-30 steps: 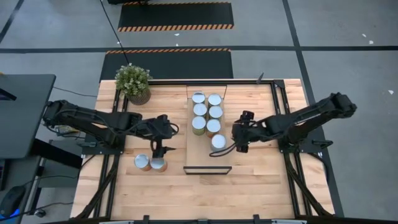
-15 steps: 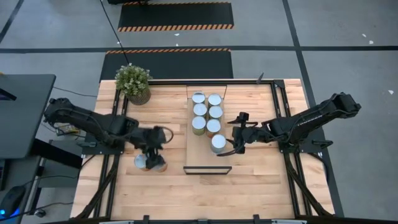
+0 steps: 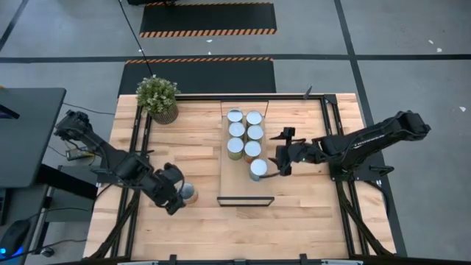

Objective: Pick and place cans onto a shelf
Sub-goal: Put the canned pineapple on the shelf

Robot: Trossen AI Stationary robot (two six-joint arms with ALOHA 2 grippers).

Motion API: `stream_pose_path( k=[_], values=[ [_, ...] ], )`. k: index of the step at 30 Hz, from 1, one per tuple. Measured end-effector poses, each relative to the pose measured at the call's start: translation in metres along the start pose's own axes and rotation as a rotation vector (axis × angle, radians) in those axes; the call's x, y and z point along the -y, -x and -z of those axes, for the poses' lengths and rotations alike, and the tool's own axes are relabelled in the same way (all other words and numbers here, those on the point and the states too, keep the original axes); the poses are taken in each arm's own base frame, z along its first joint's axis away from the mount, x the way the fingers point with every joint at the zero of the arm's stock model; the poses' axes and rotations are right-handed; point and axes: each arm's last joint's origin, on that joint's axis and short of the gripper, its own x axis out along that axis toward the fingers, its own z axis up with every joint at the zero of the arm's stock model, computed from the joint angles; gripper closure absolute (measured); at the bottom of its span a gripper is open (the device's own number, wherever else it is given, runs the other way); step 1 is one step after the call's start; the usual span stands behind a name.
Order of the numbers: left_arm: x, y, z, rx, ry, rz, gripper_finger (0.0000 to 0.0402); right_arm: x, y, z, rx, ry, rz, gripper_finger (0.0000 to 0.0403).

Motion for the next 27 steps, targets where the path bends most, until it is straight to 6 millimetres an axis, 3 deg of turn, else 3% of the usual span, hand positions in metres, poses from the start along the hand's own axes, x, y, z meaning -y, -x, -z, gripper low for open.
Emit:
stream_pose_path(
  k=[7, 12, 19, 27],
  values=[
    [0.012, 0.001, -0.003, 0.053, 0.012, -0.018, 0.0027, 0.015, -0.005, 0.002, 0.001, -0.042, -0.020, 0.0030],
    [0.026, -0.001, -0.005, 0.005, -0.070, -0.198, 0.0027, 0.020, -0.007, 0.002, 0.021, -0.074, -0.075, 0.0030],
    [0.029, -0.018, 0.029, -0.259, -0.043, -0.413, 0.0027, 0.019, -0.007, 0.001, 0.041, -0.076, -0.128, 0.0030],
    [0.028, -0.026, 0.051, -0.284, -0.014, -0.540, 0.0027, 0.019, -0.007, -0.001, 0.062, -0.078, -0.160, 0.0030]
  ],
)
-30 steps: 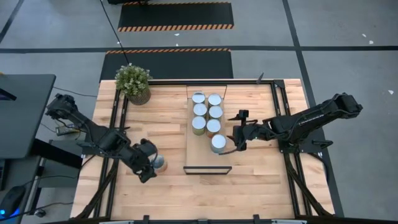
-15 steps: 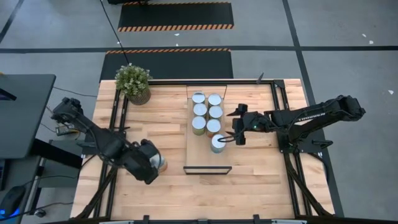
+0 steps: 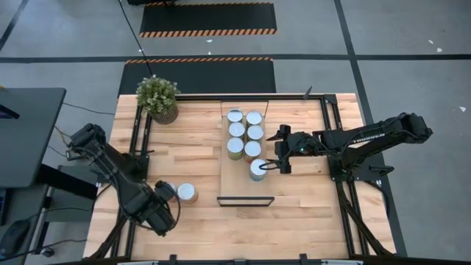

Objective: Pick and place cans onto a shelf
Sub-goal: Put the canned pineapple on the shelf

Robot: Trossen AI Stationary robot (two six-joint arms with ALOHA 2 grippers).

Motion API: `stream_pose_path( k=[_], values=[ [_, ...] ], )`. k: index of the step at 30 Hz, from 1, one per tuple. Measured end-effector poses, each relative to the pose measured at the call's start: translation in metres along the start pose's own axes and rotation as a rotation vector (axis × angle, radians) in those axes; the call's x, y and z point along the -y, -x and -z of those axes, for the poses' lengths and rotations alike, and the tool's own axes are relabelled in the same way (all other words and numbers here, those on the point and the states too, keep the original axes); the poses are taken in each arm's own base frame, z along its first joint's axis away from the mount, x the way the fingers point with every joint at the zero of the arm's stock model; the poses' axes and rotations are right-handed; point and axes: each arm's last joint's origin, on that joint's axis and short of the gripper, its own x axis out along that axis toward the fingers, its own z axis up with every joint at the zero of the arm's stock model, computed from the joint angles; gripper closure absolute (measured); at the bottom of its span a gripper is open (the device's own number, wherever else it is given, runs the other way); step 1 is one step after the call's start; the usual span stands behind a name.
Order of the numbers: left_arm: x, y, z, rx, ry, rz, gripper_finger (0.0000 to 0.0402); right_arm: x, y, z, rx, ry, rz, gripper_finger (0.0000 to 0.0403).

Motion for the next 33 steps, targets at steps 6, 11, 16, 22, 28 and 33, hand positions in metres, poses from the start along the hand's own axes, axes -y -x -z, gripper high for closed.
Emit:
stream_pose_path(
  k=[6, 11, 16, 22, 28, 33],
  values=[
    [-0.002, -0.005, 0.006, 0.100, -0.017, -0.085, 0.0027, 0.001, 0.000, 0.005, -0.051, 0.026, -0.005, 0.0030],
    [-0.005, -0.009, 0.016, 0.132, 0.010, -0.101, 0.0027, 0.004, -0.002, 0.010, -0.084, -0.011, 0.011, 0.0030],
    [-0.005, -0.048, 0.033, 0.066, 0.048, -0.069, 0.0027, 0.001, -0.007, 0.027, -0.050, -0.018, 0.027, 0.0030],
    [-0.012, -0.067, 0.035, 0.010, 0.086, -0.101, 0.0027, 0.003, -0.009, 0.036, -0.038, -0.040, 0.045, 0.0030],
    [-0.015, -0.092, 0.033, 0.006, 0.121, -0.063, 0.0027, 0.003, -0.008, 0.032, 0.008, -0.041, 0.024, 0.0030],
    [-0.022, -0.106, 0.028, 0.037, 0.130, -0.081, 0.0027, 0.003, -0.008, 0.030, 0.029, -0.031, 0.011, 0.0030]
  ],
)
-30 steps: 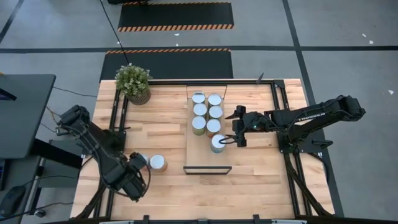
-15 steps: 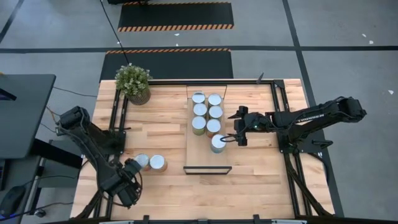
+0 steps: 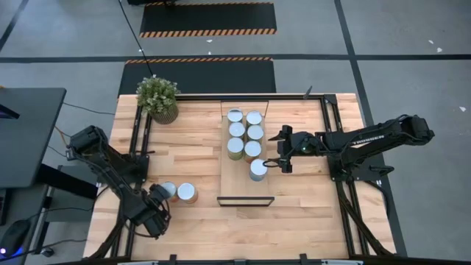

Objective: Pick and place cans onto a shelf
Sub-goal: Put the canned pineapple on the shelf

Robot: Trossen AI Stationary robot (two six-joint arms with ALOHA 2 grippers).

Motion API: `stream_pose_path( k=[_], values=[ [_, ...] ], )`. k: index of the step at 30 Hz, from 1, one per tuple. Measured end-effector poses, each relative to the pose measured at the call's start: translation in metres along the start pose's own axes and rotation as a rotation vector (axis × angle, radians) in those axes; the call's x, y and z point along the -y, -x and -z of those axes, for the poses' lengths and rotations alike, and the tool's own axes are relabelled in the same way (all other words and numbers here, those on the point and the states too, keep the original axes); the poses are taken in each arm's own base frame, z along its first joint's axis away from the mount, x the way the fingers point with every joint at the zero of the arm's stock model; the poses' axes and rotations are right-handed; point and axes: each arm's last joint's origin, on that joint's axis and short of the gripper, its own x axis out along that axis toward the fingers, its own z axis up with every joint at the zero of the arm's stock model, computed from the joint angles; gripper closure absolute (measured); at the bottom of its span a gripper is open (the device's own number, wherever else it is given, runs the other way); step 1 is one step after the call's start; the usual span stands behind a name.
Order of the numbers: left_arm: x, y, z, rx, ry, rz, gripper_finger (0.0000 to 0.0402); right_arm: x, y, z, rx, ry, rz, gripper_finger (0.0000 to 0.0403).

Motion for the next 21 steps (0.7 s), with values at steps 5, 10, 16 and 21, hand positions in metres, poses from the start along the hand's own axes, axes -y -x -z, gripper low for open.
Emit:
stream_pose_path(
  k=[5, 10, 16, 21],
  values=[
    [-0.001, -0.003, -0.011, 0.106, -0.010, 0.004, 0.0027, 0.000, 0.000, -0.001, 0.007, -0.002, -0.004, 0.0030],
    [0.000, 0.007, -0.022, 0.196, -0.058, 0.046, 0.0027, 0.000, 0.000, -0.001, 0.013, -0.003, -0.003, 0.0030],
    [-0.005, 0.022, -0.035, 0.266, -0.084, 0.073, 0.0027, 0.000, 0.000, -0.001, 0.015, -0.006, -0.002, 0.0030],
    [-0.003, 0.022, -0.042, 0.296, -0.113, 0.085, 0.0027, 0.000, 0.000, -0.002, 0.022, -0.008, -0.005, 0.0030]
  ],
)
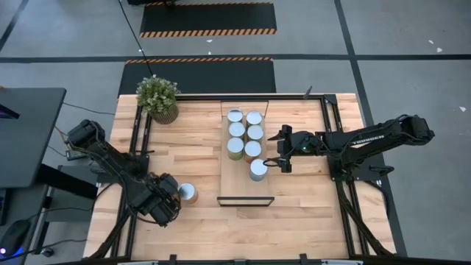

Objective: Pick and place cans onto a shelf
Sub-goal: Put the canned pineapple on the shelf

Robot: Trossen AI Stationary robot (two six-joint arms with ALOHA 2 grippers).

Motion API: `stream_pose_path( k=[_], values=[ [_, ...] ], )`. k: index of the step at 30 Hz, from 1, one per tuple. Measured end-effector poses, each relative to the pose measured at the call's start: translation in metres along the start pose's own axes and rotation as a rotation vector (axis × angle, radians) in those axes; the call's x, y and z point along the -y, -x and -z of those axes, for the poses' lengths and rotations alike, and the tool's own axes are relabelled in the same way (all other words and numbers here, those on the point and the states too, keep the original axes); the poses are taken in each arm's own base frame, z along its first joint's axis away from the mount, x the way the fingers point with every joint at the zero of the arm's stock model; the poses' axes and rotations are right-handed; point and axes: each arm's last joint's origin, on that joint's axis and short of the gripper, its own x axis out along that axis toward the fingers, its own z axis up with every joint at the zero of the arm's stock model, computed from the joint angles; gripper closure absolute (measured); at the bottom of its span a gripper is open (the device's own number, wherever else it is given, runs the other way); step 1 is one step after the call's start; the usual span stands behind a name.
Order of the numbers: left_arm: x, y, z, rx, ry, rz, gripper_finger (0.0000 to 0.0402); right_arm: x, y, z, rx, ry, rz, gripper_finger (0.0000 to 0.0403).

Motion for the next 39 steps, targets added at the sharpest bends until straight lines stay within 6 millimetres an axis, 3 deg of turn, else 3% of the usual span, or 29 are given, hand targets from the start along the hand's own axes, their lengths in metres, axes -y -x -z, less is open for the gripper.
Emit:
stream_pose_path(
  k=[11, 20, 29, 33, 39],
  values=[
    [-0.003, -0.001, -0.013, -0.028, -0.044, -0.012, 0.0080, 0.000, 0.000, 0.000, 0.001, 0.001, -0.004, 0.0030],
    [-0.021, 0.048, -0.046, -0.006, -0.104, -0.136, 0.0078, 0.000, 0.000, -0.002, 0.025, 0.000, 0.000, 0.0030],
    [-0.033, 0.055, -0.110, 0.088, -0.170, -0.172, 0.0077, 0.000, 0.000, -0.003, 0.025, 0.003, 0.000, 0.0030],
    [-0.033, 0.051, -0.146, 0.170, -0.133, -0.059, 0.0077, 0.000, 0.000, -0.002, 0.022, 0.003, 0.000, 0.0030],
    [-0.021, 0.039, -0.195, 0.260, -0.016, 0.260, 0.0077, 0.000, 0.000, -0.002, 0.022, 0.016, 0.000, 0.0030]
  ],
)
